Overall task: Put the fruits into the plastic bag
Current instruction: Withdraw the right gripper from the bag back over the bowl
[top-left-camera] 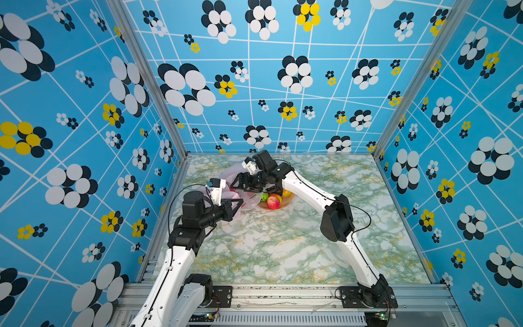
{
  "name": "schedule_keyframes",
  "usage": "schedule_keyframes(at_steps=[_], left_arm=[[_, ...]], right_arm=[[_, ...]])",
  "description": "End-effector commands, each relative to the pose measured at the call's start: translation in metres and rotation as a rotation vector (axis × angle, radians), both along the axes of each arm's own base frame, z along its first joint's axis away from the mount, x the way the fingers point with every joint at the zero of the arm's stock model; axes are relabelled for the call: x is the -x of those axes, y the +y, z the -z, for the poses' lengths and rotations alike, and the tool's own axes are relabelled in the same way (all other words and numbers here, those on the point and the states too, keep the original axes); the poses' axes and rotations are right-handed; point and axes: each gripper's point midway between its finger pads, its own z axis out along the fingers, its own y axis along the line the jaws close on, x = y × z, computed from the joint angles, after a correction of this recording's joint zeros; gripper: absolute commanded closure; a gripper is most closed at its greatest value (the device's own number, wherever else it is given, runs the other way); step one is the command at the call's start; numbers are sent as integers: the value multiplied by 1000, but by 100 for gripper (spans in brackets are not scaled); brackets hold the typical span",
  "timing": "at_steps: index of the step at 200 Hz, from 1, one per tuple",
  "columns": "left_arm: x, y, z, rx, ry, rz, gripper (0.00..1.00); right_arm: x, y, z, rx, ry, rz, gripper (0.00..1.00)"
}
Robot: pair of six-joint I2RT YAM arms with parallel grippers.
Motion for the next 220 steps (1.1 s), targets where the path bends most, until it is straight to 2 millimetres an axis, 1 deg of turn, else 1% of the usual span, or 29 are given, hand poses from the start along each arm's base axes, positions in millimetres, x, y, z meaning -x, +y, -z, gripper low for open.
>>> schedule_keyframes(at_steps=[1,12,17,20,30,50,68,72,76,78,82,90,97,125,135,139,142,151,164,168,173,175,176,177,180,196,209,212,220], left_arm=[[2,-3,-3,5,-20,19,100],[2,-3,-3,5,-20,19,100],[2,-3,-3,4,-20,19,100],[2,-3,-2,4,-20,19,100],[2,-3,-3,3,-20,19,100],[2,-2,-1,-3,-16,15,100],[1,0,-1,-13,-16,-1,100],[1,0,-1,-15,-16,-3,100],[1,1,0,-17,-15,-6,100],[0,1,-1,-17,-16,-7,100],[0,1,0,-18,-16,-8,100],[0,1,1,-19,-12,-12,100],[-1,2,2,-20,-7,-20,100],[-5,6,4,-26,3,-51,100],[-5,6,6,-27,6,-53,100],[-5,7,6,-28,5,-54,100],[-5,6,5,-27,4,-53,100],[-5,6,6,-27,5,-51,100],[-5,6,6,-28,3,-54,100],[-5,6,6,-28,3,-54,100],[-5,7,6,-29,3,-56,100],[-5,7,6,-29,2,-55,100],[-5,7,6,-29,2,-55,100],[-5,7,6,-28,3,-56,100],[-5,7,6,-30,1,-55,100],[-5,6,6,-30,-1,-54,100],[-5,6,7,-30,0,-54,100],[-5,7,7,-31,0,-55,100],[-5,6,5,-32,-5,-54,100]], right_arm=[[-1,-2,-31,-41,-67,-21,14],[-2,-7,-39,-37,-87,-21,13],[-1,-8,-39,-31,-91,-22,13],[-1,-11,-44,-31,-101,-21,13],[0,-15,-50,-24,-119,-24,13],[5,-26,-69,-17,-166,-29,12],[11,-39,-88,-9,-220,-25,11],[12,-41,-91,-6,-229,-24,11],[11,-43,-87,6,-231,-24,10],[14,-47,-98,-4,-250,-22,10],[16,-52,-107,-4,-272,-18,10],[18,-58,-111,6,-293,-12,10],[20,-65,-120,6,-321,-5,10],[28,-94,-144,-8,-413,48,10],[29,-103,-153,-23,-442,74,10],[28,-108,-152,-23,-450,87,10],[29,-113,-159,-33,-468,101,10],[27,-124,-163,-42,-496,136,10],[24,-142,-163,-47,-527,194,9],[21,-149,-165,-49,-536,218,7],[19,-155,-161,-46,-533,243,5],[18,-159,-163,-49,-539,255,5],[17,-160,-165,-51,-541,261,3],[17,-162,-158,-41,-531,265,2],[16,-167,-151,-29,-521,280,1],[10,-188,-136,7,-496,343,1],[7,-198,-124,35,-480,366,1],[7,-200,-118,45,-472,368,1],[6,-203,-112,57,-463,369,1]])
